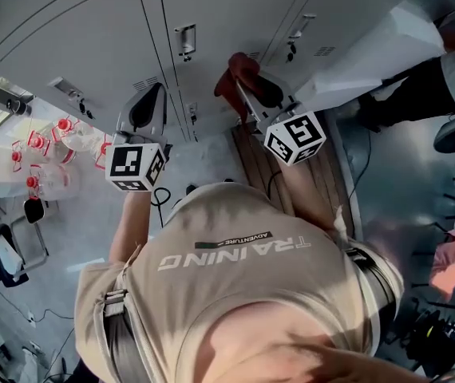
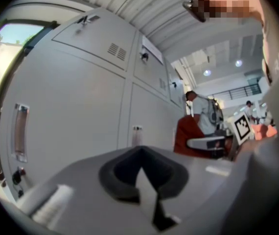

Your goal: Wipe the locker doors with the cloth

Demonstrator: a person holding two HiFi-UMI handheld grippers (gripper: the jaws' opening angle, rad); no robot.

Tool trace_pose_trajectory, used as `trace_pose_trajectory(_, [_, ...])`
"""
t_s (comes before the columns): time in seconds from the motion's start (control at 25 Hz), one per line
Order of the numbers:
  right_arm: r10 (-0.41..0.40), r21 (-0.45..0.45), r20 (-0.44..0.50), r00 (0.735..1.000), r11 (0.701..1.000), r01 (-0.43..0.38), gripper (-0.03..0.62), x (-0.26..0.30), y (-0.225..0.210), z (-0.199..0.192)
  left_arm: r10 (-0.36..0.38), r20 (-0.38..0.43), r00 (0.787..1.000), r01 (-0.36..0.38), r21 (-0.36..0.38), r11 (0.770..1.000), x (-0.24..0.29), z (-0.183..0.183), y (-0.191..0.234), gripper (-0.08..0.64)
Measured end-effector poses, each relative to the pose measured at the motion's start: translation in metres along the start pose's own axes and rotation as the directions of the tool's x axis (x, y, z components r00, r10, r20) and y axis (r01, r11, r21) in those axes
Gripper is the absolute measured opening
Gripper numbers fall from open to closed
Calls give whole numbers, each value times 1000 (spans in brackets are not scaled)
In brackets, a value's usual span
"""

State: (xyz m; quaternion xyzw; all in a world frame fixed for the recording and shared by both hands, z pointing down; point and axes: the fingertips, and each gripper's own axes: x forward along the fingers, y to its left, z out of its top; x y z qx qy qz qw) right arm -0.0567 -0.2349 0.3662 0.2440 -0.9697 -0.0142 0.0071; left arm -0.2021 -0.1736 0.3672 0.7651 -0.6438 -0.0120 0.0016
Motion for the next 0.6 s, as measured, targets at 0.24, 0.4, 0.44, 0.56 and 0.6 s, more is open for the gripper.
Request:
trace_pose_trajectory(0.24, [16, -54, -18, 1000, 998, -17, 61, 17, -9, 3, -40, -5, 999, 40, 3, 999, 25, 3, 3, 6])
trace_pose_trajectory(0.4, [37, -78, -29, 999, 996, -39, 61, 28, -16, 3, -50, -18, 999, 50, -6, 999, 39, -3, 4, 6])
trace_pose_trajectory(0.44, [39, -79, -30, 999, 996, -42, 61, 31, -19, 1, -49, -21, 999, 49, -8, 999, 42, -6, 5, 6])
trace_pose_trajectory(0.56, [47, -66, -34, 998, 997, -49, 61, 37, -27, -5, -47, -39, 998, 47, -16, 999, 49, -17, 5, 6])
trace_pose_trajectory(0.6, [50, -59, -35, 998, 997, -52, 61, 39, -29, -7, -47, -46, 998, 46, -19, 999, 51, -21, 5, 6])
